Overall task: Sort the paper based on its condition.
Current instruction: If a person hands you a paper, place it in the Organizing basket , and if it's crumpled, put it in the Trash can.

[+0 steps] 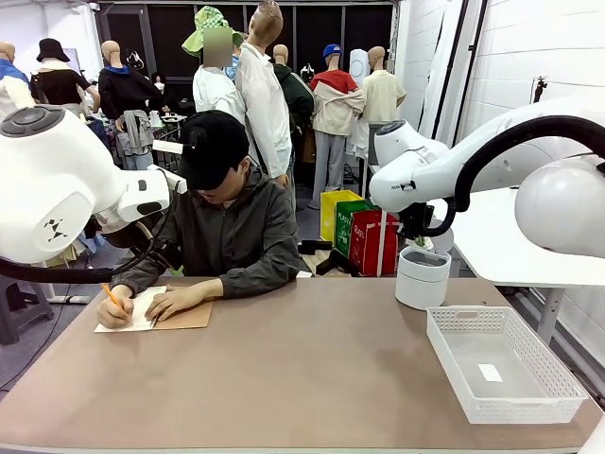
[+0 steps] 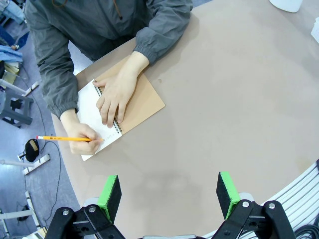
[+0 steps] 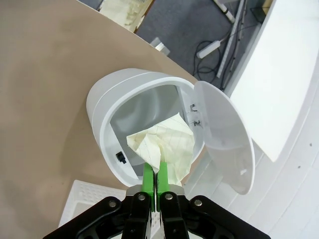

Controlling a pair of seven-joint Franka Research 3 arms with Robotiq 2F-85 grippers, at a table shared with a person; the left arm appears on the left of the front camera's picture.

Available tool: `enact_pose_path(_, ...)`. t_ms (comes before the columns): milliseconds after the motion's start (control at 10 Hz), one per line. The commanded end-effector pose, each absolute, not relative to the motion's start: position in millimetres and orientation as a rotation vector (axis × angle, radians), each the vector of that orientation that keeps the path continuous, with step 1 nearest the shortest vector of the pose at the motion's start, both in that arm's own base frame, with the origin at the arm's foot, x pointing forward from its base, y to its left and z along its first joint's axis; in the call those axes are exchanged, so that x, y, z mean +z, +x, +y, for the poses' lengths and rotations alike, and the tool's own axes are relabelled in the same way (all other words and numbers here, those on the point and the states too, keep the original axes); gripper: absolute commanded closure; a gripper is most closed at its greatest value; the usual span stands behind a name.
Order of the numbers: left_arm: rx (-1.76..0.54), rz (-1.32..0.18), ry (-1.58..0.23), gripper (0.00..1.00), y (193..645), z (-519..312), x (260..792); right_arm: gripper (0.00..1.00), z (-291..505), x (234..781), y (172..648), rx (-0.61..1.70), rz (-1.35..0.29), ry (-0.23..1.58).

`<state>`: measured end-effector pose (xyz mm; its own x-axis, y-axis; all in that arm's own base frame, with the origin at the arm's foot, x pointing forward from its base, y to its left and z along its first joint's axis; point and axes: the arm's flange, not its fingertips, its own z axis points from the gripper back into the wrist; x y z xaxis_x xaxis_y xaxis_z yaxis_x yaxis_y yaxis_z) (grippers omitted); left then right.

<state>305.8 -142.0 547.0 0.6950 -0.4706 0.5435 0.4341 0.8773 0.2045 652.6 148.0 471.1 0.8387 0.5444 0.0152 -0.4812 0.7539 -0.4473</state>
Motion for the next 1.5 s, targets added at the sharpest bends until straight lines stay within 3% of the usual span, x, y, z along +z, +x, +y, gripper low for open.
enact_pose_path(0, -0.517, -0.62, 0.066, 0.0, 306.0, -140.7, 547.1, 0.96, 146.9, 471.3, 663.2, 0.565, -0.111, -0.433)
enact_pose_path(400, -0.517, -0.62, 0.066, 0.0, 306.0, -140.7, 547.1, 0.96, 143.5, 467.9, 669.2, 0.549, -0.095, -0.434)
enact_pose_path(900, -0.517, -0.62, 0.066, 0.0, 306.0, -140.7, 547.1, 0.0, 138.2, 468.8, 671.5, 0.51, -0.094, -0.427)
enact_pose_path(1400, -0.517, -0.62, 0.066, 0.0, 306.0, -140.7, 547.1, 0.0, 151.8, 478.3, 661.4, 0.543, -0.064, -0.413)
